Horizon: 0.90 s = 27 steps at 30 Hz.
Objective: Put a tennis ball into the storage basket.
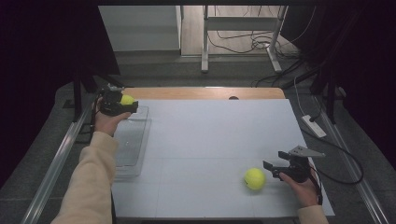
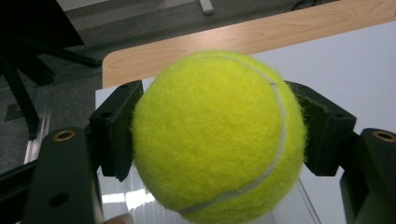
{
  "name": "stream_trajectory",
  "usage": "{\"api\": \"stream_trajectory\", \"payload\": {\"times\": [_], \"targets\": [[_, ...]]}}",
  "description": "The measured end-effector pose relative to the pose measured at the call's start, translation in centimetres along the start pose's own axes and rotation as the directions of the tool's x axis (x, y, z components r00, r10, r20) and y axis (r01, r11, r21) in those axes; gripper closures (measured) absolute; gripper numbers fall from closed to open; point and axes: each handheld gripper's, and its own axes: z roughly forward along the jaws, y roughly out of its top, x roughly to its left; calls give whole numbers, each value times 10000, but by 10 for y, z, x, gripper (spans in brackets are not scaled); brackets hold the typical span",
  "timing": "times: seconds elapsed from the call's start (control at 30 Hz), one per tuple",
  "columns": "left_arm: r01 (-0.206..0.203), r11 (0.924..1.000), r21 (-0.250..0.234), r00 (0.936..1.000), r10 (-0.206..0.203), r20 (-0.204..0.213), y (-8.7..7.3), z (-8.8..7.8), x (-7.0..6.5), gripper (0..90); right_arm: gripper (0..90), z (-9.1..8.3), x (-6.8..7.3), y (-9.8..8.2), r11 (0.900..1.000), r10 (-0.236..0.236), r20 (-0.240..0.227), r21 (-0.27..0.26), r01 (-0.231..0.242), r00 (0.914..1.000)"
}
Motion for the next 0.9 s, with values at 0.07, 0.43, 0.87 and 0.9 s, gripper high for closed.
{"api": "stream_trajectory", "payload": {"times": [0.07,0.43,0.87,0.9], "targets": [[52,10000,29,9999,-52,-89,-1,1,3,266,146,0,0,0,10000,9,-16,0,-9,10000],[153,9995,274,9989,-141,-439,-5,5,17,267,146,1,0,0,10000,-2,1,18,2,10000],[236,9982,550,9989,-213,-422,-9,10,22,267,146,1,1,-1,10000,-31,-27,70,31,10000],[243,9980,581,9988,-218,-429,-9,11,23,267,146,1,1,-1,10000,-31,-25,79,32,10000]]}}
